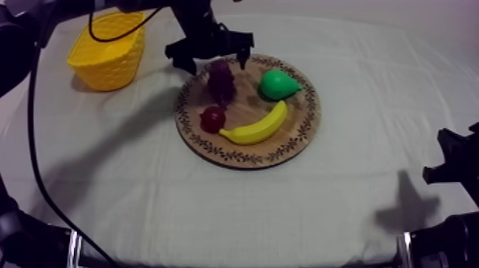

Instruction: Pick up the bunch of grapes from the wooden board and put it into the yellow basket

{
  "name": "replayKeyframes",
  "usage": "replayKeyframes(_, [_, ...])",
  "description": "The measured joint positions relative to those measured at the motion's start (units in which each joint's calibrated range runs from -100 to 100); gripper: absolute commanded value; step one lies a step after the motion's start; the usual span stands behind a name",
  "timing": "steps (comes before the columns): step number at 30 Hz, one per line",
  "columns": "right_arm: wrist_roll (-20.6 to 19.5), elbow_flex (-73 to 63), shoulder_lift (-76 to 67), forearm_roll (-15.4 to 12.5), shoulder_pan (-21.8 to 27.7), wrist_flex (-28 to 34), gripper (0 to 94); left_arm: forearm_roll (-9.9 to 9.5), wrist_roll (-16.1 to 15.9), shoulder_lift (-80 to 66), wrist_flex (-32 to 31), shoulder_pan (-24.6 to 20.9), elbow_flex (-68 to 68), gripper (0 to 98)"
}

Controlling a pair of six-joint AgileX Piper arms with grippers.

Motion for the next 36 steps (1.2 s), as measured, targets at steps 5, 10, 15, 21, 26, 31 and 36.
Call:
replayKeyframes(5, [0.00, 0.00, 0.00, 0.00, 0.00, -0.07, 0.5, 0.40, -0.23, 3.85, -0.33, -0.41, -2.18, 92.9])
replayKeyframes(10, [0.00, 0.00, 0.00, 0.00, 0.00, -0.07, 0.5, 0.56, -0.32, 6.72, -0.33, -0.53, -4.87, 90.8])
replayKeyframes(15, [0.00, 0.00, 0.00, 0.00, 0.00, -0.07, 0.5, 1.07, -0.29, 9.63, -0.36, -0.57, -6.73, 89.4])
replayKeyframes(21, [0.00, 0.00, 0.00, 0.00, 0.00, -0.07, 0.5, 1.91, -0.41, 11.02, -3.04, -1.04, -5.11, 84.0])
replayKeyframes(26, [0.00, 0.00, 0.00, 0.00, 0.00, -0.07, 0.5, 2.07, -0.34, 11.08, -4.18, -1.22, -4.14, 76.6])
replayKeyframes(31, [0.00, 0.00, 0.00, 0.00, 0.00, -0.07, 0.5, 2.12, -0.78, 11.08, -5.39, -1.22, -3.56, 64.3])
replayKeyframes(36, [0.00, 0.00, 0.00, 0.00, 0.00, -0.07, 0.5, 2.17, -1.49, 11.02, -5.95, -1.10, -3.46, 45.7])
